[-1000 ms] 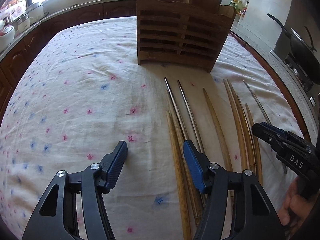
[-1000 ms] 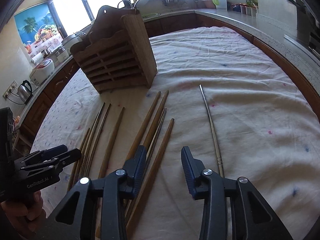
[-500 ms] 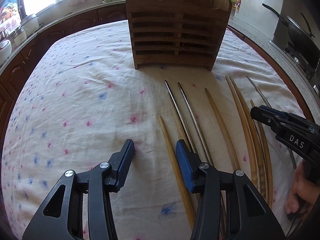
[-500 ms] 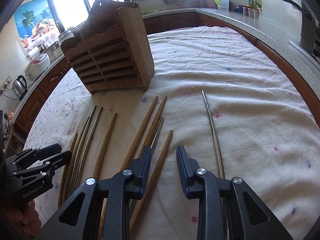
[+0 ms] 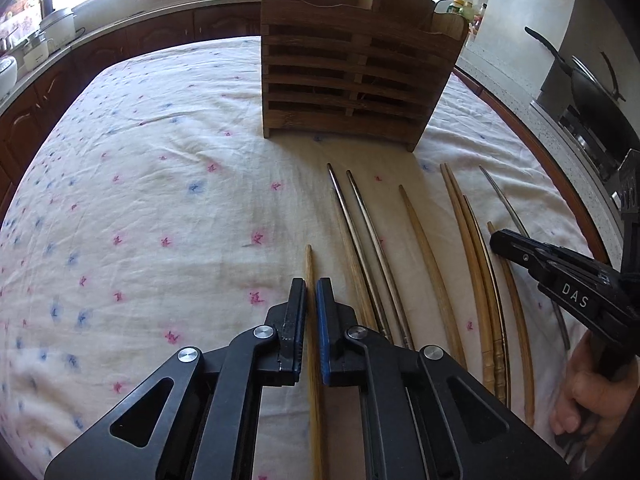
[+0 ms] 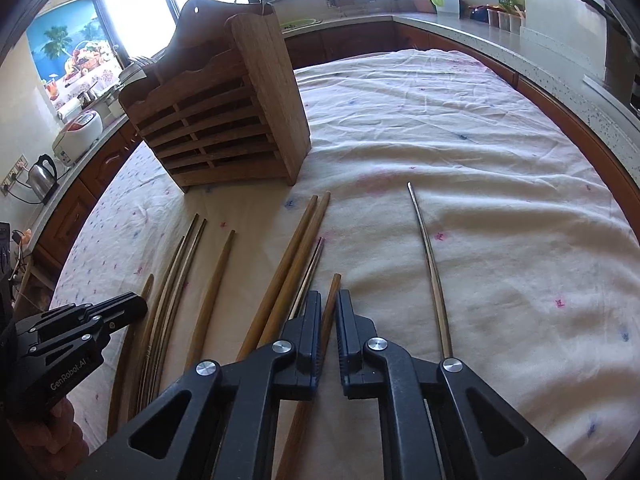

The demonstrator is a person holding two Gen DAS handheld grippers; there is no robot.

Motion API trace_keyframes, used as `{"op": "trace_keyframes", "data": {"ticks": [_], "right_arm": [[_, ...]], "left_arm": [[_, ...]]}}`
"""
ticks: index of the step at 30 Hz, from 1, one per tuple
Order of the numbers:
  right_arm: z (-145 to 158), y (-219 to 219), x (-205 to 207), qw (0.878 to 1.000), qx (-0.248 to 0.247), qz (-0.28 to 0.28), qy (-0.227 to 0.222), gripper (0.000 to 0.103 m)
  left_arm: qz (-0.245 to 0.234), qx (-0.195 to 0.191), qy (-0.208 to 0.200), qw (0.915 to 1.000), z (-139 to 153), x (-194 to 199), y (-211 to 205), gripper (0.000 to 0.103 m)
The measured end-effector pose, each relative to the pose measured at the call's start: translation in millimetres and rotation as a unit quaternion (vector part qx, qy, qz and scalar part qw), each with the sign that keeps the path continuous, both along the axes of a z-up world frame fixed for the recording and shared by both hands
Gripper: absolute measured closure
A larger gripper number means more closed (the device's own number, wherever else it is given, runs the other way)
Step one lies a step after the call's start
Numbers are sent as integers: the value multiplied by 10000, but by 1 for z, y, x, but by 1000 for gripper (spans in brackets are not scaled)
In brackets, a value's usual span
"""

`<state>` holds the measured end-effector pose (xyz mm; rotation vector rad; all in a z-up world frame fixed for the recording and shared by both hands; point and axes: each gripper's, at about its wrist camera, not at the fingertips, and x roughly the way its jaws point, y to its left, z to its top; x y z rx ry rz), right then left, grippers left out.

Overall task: Organize utensils
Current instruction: 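Grasp a bamboo chopstick with the left tool while the right tool grasps another, then lift the chopsticks and drop them into the wooden holder, opening both tools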

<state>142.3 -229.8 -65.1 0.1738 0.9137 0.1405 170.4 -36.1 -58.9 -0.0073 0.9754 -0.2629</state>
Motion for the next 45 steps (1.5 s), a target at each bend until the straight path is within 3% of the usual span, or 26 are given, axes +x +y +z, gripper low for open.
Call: {"op": "trace_keyframes", "data": {"ticks": [4,11,16,22,28,33,45], "right_arm": [[0,4,-6,9998,-184,17,-7,96],[0,16,-4,9980,-613,125,-55,91],[7,7,-10,9999,-146,72,-5,97],[62,4,-40,9975,165,178,-659,98],[128,-1,-58,9885,450,246,-1426,98],[169,-6,-66,9790,505,238,-1959,98],[204,-13,-48,9670,686,160,-2450,98]], "left_arm": [[-17,-68,67,10000,-1,-4,4,97],[-187,338,-26,9992,-1,-4,-11,98],[-80,-50,-88,9999,12,-17,4,98],[32,-677,-479,9965,61,-36,31,98],[36,-1070,-1058,9886,119,-46,51,98],[60,-1270,-1336,9829,146,-47,62,98],[134,-1333,-1824,9741,180,-38,68,98]]}}
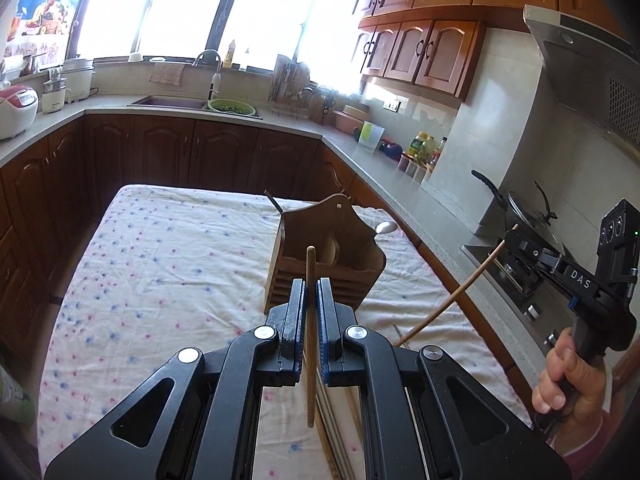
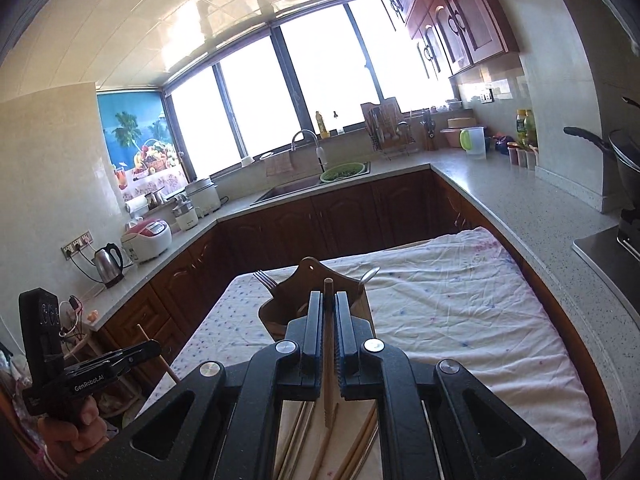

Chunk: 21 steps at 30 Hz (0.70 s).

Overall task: Organize utensils
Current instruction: 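Lift the chopsticks and drop them into the wooden holder, opening both tools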

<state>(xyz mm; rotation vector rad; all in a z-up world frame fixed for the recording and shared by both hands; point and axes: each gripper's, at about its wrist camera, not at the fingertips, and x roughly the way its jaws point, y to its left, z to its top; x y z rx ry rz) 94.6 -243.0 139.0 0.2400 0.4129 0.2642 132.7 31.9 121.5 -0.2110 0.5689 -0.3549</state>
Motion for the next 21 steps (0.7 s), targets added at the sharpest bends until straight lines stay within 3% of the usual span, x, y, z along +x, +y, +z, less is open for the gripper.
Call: {"op": "trace_keyframes", "data": {"ticks": [12,17,21], "right_arm": [[30,-2,23,9988,134,-100,-468,98],[46,-2,47,9971,211,-239,-688,98],[51,-4,70,9957,239,-402,-794,98]], "left_arm": [[160,-62,-637,9978,44,37,-7,98],[367,-252,-984,9942,66,66,-5,98],[643,-485,-1072,9910,68,93,0,98]]}}
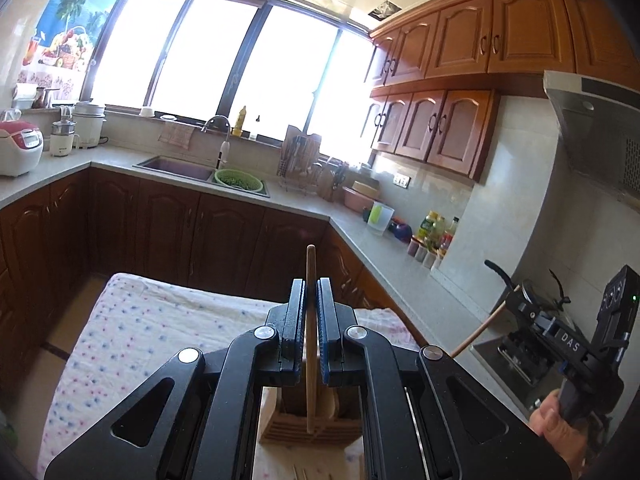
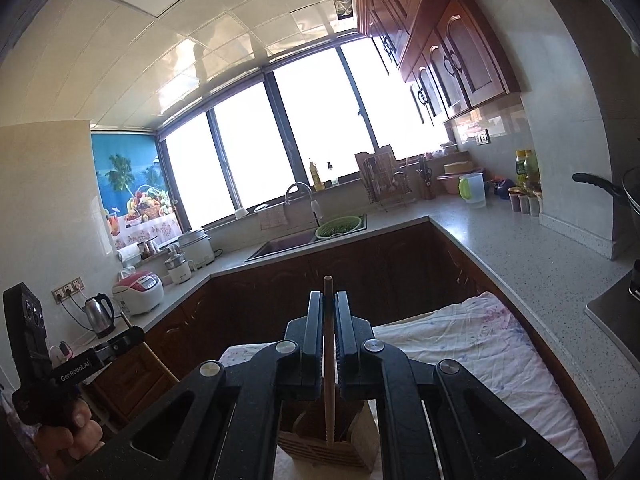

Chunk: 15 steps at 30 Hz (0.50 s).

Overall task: Organize utensils
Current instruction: 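Lift the chopsticks and drop them into the wooden holder, opening both tools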

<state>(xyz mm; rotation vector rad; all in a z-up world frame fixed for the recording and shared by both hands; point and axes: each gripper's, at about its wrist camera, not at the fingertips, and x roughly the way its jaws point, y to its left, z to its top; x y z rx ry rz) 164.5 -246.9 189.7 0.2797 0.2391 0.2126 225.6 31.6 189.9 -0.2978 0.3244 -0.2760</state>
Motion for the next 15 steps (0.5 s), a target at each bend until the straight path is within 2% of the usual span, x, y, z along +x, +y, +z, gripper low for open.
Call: {"op": "trace_keyframes", "data": {"ticks": [3,8,15], "right_arm": [[-8,1,17,9999,-49,-99,27,98],[-36,6,39,9996,-67,-139,245,98],[-77,14,51,9985,-149,-92,518,98]], "left_arm": [[208,-182,45,9996,-12,17,3,98],[333,-357,232,9985,-48,37,1,98],[268,-171,589,9978,-93,52,-14,98]]}}
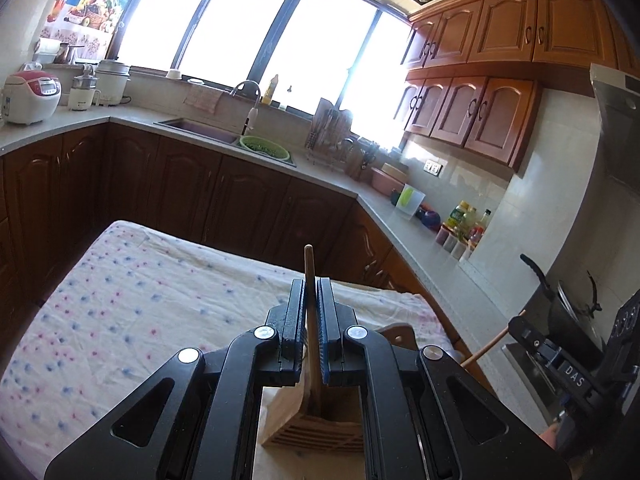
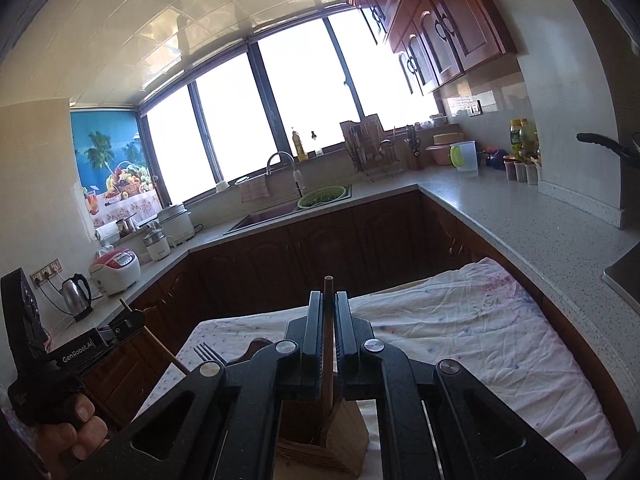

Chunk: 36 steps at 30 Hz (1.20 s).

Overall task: Organize utensils
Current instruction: 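Lift the chopsticks and drop them into the wooden holder, opening both tools, then move both tools back toward the remaining chopsticks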

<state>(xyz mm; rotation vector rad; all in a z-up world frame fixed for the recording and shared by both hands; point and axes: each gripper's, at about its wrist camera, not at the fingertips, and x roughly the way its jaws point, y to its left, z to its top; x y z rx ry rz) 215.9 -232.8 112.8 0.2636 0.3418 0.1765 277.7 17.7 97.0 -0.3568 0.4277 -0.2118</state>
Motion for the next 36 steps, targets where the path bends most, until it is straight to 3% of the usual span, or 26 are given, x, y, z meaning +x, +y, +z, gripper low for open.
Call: {"op": "trace_keyframes", "data": {"ticks": [5,15,18,19,20,22,24,26,28,36], "right_arm": [[-11,-1,5,9999,-45,-55,111,98],[-9,-3,9,9997,28,-25,248,94],[-11,-4,9,9993,140,41,339,91],[-10,-5,8,9992,177,45,358,89],[-10,-6,7,9991,229,58,347,78],[-6,-10,2,9991,338,58,260,42],[-1,-13,-6,9990,435,35,130,24],[3,-17,-14,9987,514,39,12,14],[6,-20,-23,9984,562,28,-58,2],[-9,-26,-66,9985,550,-3,10,0]], "left_arm": [[-39,230,75,9997,-9,3,-10,97],[-126,257,224,9993,-5,6,-11,96],[-204,212,242,9993,-4,3,-9,76],[-161,223,218,9994,-3,0,-7,61],[-133,200,179,9996,-1,-4,-6,55],[-121,152,176,9997,1,-10,-2,50],[-106,99,193,9997,3,-17,3,45],[-45,61,192,9998,3,-26,8,31],[40,30,176,9998,1,-38,13,25],[149,27,485,9987,-21,-80,24,23]]}}
